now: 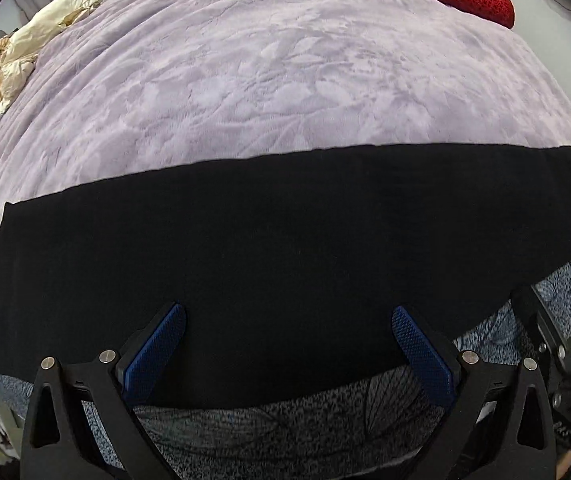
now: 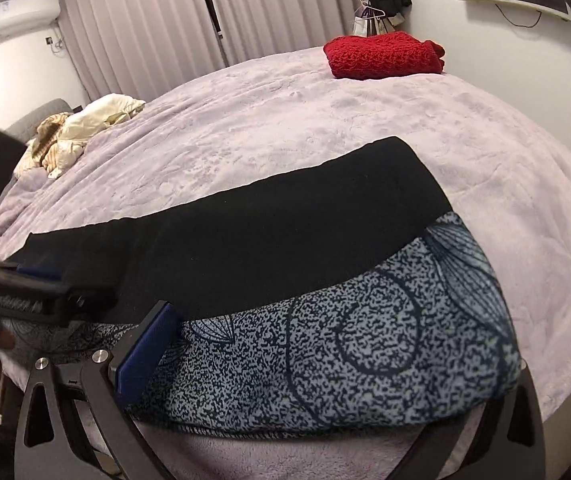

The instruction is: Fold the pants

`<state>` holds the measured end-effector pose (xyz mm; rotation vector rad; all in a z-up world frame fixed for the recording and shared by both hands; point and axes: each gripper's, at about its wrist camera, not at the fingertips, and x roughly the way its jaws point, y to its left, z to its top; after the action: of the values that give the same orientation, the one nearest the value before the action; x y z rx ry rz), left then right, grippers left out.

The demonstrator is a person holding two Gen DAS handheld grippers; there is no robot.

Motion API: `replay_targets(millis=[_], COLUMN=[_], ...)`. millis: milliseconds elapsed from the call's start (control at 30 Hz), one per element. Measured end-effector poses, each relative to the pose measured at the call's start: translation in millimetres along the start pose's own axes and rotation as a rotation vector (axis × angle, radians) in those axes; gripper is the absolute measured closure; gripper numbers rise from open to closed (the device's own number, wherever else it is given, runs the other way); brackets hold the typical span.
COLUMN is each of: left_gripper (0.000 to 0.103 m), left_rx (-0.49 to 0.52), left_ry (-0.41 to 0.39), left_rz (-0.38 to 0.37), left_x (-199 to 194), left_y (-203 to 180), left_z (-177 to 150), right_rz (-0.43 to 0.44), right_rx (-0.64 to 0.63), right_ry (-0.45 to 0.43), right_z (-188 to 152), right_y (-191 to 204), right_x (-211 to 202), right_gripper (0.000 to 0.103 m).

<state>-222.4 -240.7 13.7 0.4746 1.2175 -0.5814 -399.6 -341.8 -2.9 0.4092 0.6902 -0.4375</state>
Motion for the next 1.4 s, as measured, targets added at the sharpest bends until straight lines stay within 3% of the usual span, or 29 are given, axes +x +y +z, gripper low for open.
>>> replay_targets(millis=[100, 167, 233, 333, 433, 667, 833, 933, 1033, 1200, 1300, 1400], left_gripper=[0.0, 0.0, 0.0, 0.0, 0.0, 0.0, 0.0, 0.0, 0.0, 0.0, 0.0, 0.0], left_rx=[0.007, 0.01, 0.032, 0.044, -0.009, -0.262, -0.361, -0.387, -0.407, -0.487, -0.535, -0.509], left_ry=[-0.018, -0.042, -0.085, -0.121, -0.114, -0.161, -0.217, -0.209, -0.2, -0.168, -0.177, -0.2], left_rz=[0.001, 0.013, 0.028, 0.011, -0.071, -0.141, -0.08, -0.061, -0.038, 0.072, 0.05, 0.025], left_x=[0.0, 0.2, 1.0, -1.6, -17.4, -44.2, -57.7, -48.6, -45.0, -34.4, -42.2, -52.1], left_y=[-1.5, -4.3, -8.5, -8.0, 14.7, 127.1, 206.0, 235.8, 252.1, 287.4, 306.8, 303.8], left_z=[-9.8, -17.8, -26.5, -30.3, -31.6, -29.1, -33.1, -23.1, -37.2, -58.3, -73.9, -75.0], right_rz=[0.001, 0.005, 0.009, -0.021, -0.024, -0.059, -0.098, -0.106, -0.103, -0.103, -0.093, -0.105], right_rx=[-0.008, -0.024, -0.04, -0.063, -0.086, -0.307, -0.511, -0.627, -0.723, -0.855, -0.9, -0.953], right_ry=[0.011, 0.014, 0.016, 0.029, -0.026, -0.188, -0.233, -0.217, -0.185, -0.084, -0.043, -0.06], right_z=[1.6, 2.0, 4.0, 12.4, 25.9, 48.7, 42.2, 26.3, 3.5, -36.0, -54.7, -67.6], right_y=[1.5, 7.0, 12.9, 22.6, 36.4, 121.0, 201.7, 243.2, 273.2, 305.4, 310.8, 313.2], right_x=[-2.6, -6.2, -8.0, -8.5, -31.4, -83.8, -78.3, -58.1, -36.7, -0.5, 6.6, 2.7], right_gripper=[0.002, 0.013, 0.05, 0.073, 0.083, 0.084, 0.084, 0.084, 0.084, 0.084, 0.084, 0.084])
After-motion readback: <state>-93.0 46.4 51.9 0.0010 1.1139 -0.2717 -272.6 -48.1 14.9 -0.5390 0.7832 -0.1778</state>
